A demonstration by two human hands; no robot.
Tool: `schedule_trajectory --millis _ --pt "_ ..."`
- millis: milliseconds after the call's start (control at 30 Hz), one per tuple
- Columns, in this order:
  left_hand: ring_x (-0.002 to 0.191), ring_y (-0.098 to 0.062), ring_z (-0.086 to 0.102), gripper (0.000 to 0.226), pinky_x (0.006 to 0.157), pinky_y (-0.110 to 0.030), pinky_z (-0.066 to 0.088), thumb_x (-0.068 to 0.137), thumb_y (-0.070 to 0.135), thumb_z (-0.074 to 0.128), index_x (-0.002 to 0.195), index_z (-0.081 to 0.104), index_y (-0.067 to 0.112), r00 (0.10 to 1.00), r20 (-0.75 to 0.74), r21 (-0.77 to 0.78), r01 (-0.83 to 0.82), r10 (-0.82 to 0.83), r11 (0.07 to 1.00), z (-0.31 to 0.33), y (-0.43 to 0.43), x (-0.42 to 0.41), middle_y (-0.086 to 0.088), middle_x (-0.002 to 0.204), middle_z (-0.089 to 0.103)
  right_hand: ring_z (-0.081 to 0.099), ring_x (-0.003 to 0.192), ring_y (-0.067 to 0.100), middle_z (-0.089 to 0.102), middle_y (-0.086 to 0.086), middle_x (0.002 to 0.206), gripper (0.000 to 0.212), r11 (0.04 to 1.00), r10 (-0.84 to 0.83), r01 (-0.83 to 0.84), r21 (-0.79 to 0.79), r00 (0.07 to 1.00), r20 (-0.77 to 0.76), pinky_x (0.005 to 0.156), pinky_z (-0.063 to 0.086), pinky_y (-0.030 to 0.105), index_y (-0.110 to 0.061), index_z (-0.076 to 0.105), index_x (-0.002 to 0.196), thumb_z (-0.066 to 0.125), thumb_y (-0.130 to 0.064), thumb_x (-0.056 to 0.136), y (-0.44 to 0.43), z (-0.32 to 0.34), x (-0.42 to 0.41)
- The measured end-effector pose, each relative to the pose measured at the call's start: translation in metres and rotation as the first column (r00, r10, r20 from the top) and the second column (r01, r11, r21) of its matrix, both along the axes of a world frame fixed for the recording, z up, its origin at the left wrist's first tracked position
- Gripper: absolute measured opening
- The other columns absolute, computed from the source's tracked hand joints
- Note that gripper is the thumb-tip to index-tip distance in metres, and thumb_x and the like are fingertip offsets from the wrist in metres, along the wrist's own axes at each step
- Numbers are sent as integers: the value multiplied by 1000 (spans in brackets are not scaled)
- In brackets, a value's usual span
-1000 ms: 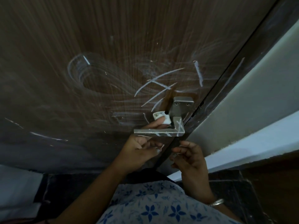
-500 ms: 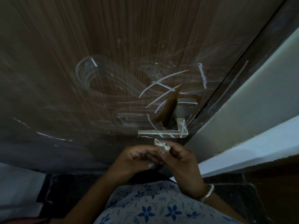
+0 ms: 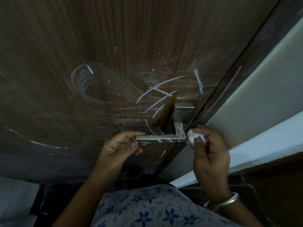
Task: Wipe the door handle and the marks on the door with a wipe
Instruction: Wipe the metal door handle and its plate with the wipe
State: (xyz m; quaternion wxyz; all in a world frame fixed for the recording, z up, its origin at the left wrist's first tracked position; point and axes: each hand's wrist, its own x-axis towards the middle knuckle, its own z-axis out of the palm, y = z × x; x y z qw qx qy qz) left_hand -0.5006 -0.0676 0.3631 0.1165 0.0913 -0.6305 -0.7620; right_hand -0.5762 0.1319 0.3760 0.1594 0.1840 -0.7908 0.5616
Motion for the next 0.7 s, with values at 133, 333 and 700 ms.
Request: schedule_trajectory --millis 133,333,700 --pt "66 -7 62 28 61 -17 49 85 22 47 89 73 32 999 -22 -11 -25 24 1000 -1 0 -2 -1 74 71 66 76 5 71 -8 84 13 963 25 34 -266 976 218 67 51 17 -26 64 93 65 -17 84 -19 5 -1" --pt "62 -5 61 20 57 -17 48 79 33 54 85 73 32 999 -8 3 -44 44 999 0 1 -3 1 75 73 67 72 4 74 -8 75 21 888 17 159 -432 926 377 66 51 16 -23 70 82 66 -2 82 -29 2 -11" --pt "59 -9 60 26 53 -19 48 83 26 47 85 72 31 1000 23 70 -2 0 998 2 6 -1 -4 73 72 67 73 9 75 -4 79 31 946 75 46 -321 932 354 70 54 21 -24 74 83 64 6 82 -14 -2 -1"
